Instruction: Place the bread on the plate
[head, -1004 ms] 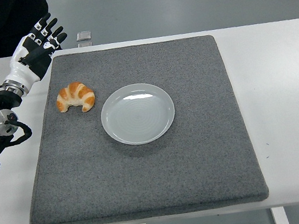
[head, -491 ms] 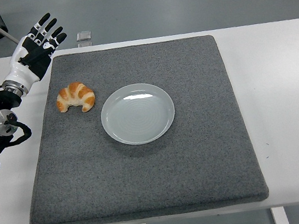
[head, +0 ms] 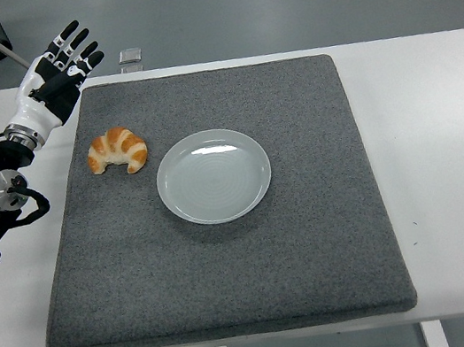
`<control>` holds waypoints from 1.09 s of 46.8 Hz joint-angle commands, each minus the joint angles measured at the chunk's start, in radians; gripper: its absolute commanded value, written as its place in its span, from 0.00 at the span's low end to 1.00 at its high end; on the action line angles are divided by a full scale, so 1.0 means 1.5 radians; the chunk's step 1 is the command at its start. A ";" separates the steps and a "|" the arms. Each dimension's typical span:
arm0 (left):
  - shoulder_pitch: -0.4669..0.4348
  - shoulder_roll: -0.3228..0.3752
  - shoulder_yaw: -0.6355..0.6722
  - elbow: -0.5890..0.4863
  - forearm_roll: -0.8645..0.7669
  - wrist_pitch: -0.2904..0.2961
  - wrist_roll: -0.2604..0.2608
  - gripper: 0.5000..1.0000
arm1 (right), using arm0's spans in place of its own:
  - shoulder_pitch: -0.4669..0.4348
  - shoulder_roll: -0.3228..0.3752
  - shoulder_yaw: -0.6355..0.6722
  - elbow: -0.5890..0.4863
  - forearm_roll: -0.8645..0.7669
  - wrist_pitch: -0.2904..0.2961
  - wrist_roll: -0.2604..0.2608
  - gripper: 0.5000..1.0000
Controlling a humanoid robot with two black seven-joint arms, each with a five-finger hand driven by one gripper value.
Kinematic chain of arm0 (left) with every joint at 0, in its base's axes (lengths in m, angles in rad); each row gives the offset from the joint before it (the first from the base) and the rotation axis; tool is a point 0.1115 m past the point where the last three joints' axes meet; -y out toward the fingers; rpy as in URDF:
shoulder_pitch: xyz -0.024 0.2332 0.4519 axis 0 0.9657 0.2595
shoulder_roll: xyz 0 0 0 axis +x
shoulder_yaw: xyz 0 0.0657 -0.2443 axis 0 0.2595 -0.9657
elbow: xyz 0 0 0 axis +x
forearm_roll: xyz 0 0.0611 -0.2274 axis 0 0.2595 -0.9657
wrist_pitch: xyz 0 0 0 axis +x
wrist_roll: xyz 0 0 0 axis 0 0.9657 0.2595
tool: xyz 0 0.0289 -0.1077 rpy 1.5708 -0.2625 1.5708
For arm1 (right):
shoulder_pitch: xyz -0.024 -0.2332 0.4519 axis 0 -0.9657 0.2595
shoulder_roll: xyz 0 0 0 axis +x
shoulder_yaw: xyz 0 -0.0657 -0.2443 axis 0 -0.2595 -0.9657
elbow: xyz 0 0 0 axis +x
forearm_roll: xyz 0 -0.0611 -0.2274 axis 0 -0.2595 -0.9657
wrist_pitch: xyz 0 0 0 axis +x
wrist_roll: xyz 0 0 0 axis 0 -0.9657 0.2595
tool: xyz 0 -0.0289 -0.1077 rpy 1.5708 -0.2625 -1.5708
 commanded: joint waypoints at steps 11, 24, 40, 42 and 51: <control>-0.001 0.002 0.001 -0.001 0.001 0.002 0.000 0.98 | 0.000 0.000 0.001 0.000 0.000 -0.001 0.000 0.86; -0.005 0.008 0.008 -0.023 0.002 0.015 0.002 0.98 | 0.001 0.000 0.002 0.000 0.000 0.000 0.000 0.86; -0.108 0.114 0.195 -0.154 0.165 0.110 0.002 0.98 | 0.002 0.000 0.002 0.000 0.000 -0.001 0.000 0.86; -0.110 0.129 0.208 -0.173 0.225 0.128 0.002 0.98 | 0.002 0.000 0.002 0.000 0.000 -0.001 0.000 0.86; -0.105 0.177 0.216 -0.220 0.391 0.190 0.002 0.98 | 0.002 0.000 0.002 0.000 0.000 0.000 0.000 0.86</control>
